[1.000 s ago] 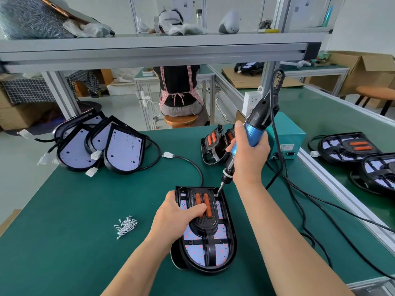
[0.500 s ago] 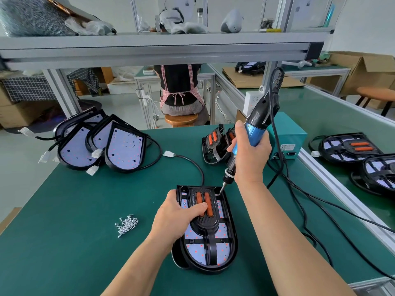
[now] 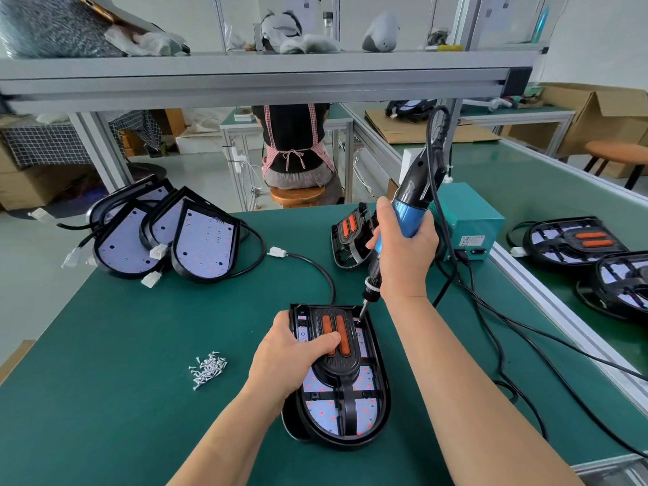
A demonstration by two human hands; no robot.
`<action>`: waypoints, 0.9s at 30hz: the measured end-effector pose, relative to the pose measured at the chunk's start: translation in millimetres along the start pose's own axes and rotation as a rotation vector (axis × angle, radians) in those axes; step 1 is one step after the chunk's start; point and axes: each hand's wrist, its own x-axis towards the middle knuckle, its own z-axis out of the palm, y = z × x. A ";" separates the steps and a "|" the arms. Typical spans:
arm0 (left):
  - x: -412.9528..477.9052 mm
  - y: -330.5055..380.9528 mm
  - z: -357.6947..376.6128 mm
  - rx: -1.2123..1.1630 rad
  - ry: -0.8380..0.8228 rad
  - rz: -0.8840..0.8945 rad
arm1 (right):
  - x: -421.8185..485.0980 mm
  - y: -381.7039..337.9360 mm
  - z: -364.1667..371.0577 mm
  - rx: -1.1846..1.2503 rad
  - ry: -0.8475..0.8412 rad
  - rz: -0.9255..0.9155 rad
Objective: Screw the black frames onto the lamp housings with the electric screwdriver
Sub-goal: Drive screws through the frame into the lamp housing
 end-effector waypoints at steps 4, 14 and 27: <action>-1.2 1.3 -0.1 0.000 0.002 0.001 | -2.1 -1.2 2.9 -0.008 -0.001 0.008; -3.5 3.8 -0.3 0.018 0.009 -0.005 | -4.7 -2.6 0.6 -0.002 -0.024 -0.005; -2.6 3.8 -1.5 -0.002 -0.008 -0.006 | -7.4 -4.1 0.2 0.040 -0.088 -0.007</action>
